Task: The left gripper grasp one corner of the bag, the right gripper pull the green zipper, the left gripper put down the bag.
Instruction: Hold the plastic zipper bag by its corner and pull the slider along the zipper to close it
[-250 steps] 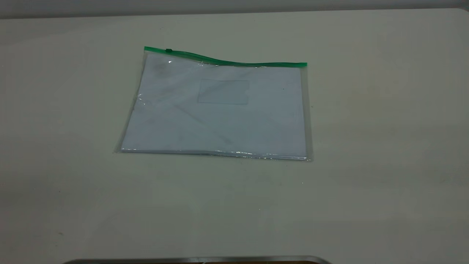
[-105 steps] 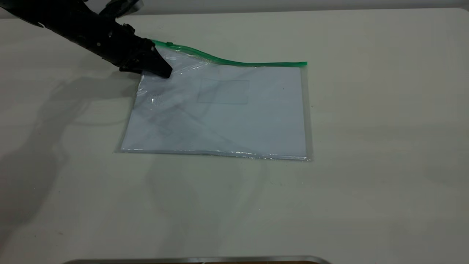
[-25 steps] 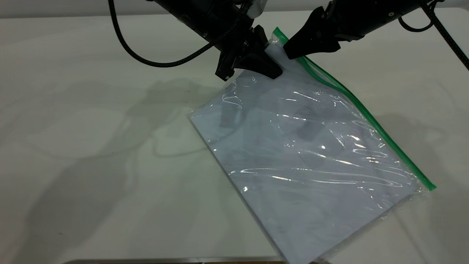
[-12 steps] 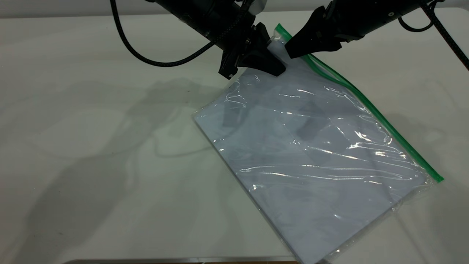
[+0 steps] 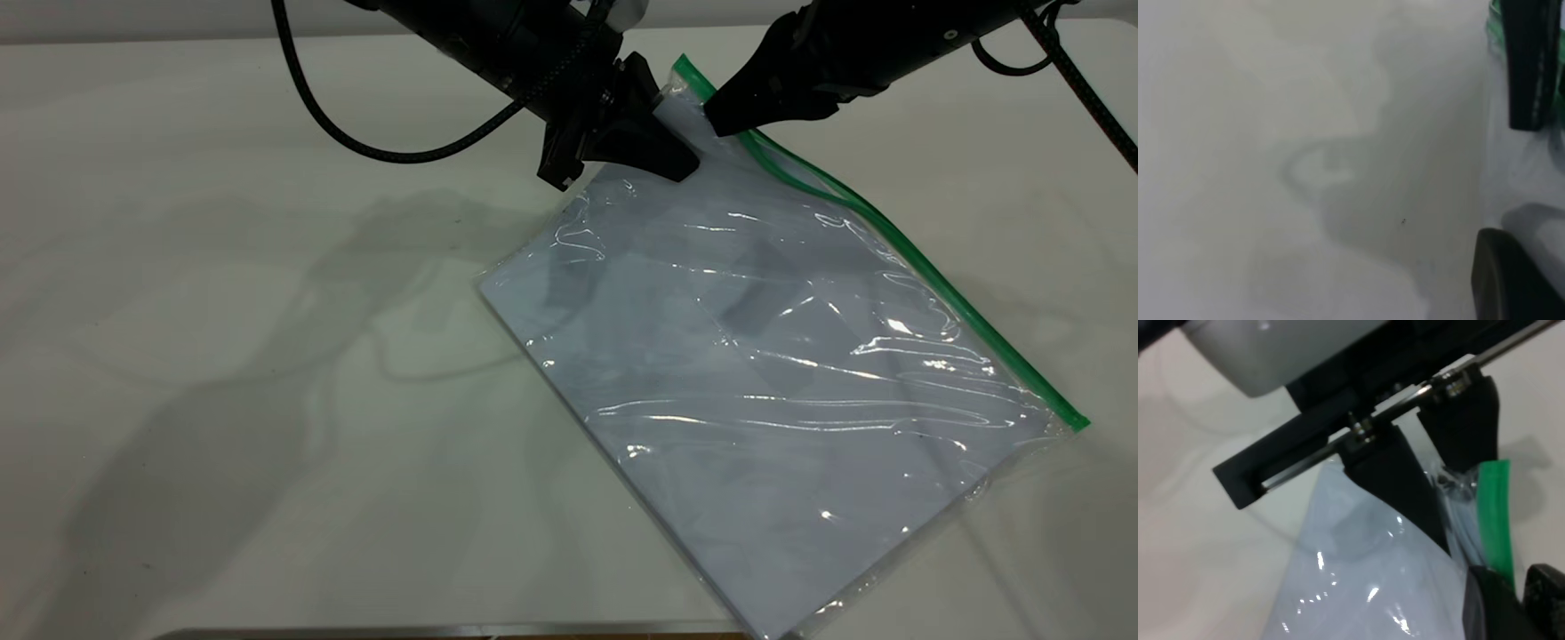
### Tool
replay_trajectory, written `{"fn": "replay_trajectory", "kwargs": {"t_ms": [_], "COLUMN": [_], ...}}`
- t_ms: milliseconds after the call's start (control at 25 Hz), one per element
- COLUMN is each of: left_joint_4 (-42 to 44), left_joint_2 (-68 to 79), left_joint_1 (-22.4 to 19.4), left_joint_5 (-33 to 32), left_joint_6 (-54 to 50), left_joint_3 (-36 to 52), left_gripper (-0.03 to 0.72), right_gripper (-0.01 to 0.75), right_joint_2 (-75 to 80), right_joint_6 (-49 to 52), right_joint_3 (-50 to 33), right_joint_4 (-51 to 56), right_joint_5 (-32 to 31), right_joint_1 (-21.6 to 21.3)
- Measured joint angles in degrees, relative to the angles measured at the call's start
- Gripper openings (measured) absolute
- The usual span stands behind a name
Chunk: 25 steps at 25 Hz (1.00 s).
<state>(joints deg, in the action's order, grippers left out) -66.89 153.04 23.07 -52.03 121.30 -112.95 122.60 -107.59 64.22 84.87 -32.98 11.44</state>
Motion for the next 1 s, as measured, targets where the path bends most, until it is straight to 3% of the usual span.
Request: {"fn": "replay_trajectory", "kwargs": {"t_ms": [280, 640, 1000], "left_joint_4": [-0.3, -3.3, -7.4], "left_joint_2": [0.1, 0.1, 0.1], "left_joint_1": [0.1, -0.9, -3.8], "left_joint_5": [0.3, 0.2, -4.4], "left_joint_6": [-0.7, -3.6, -3.9], "left_joint_3": [0.0, 0.0, 0.0], "left_gripper": [0.053, 0.053, 0.053], "right_gripper": [0.037, 0.035, 0.035], "right_joint_2": [0.0, -0.1, -0.5], "right_joint_6": [0.1, 1.7, 4.0], "right_joint_3": [0.0, 0.2, 0.7], "right_joint_4": [-0.6, -3.3, -6.3], "right_joint_5": [2.0, 6.6, 9.7], "right_joint_1": [0.0, 0.4, 1.1]}}
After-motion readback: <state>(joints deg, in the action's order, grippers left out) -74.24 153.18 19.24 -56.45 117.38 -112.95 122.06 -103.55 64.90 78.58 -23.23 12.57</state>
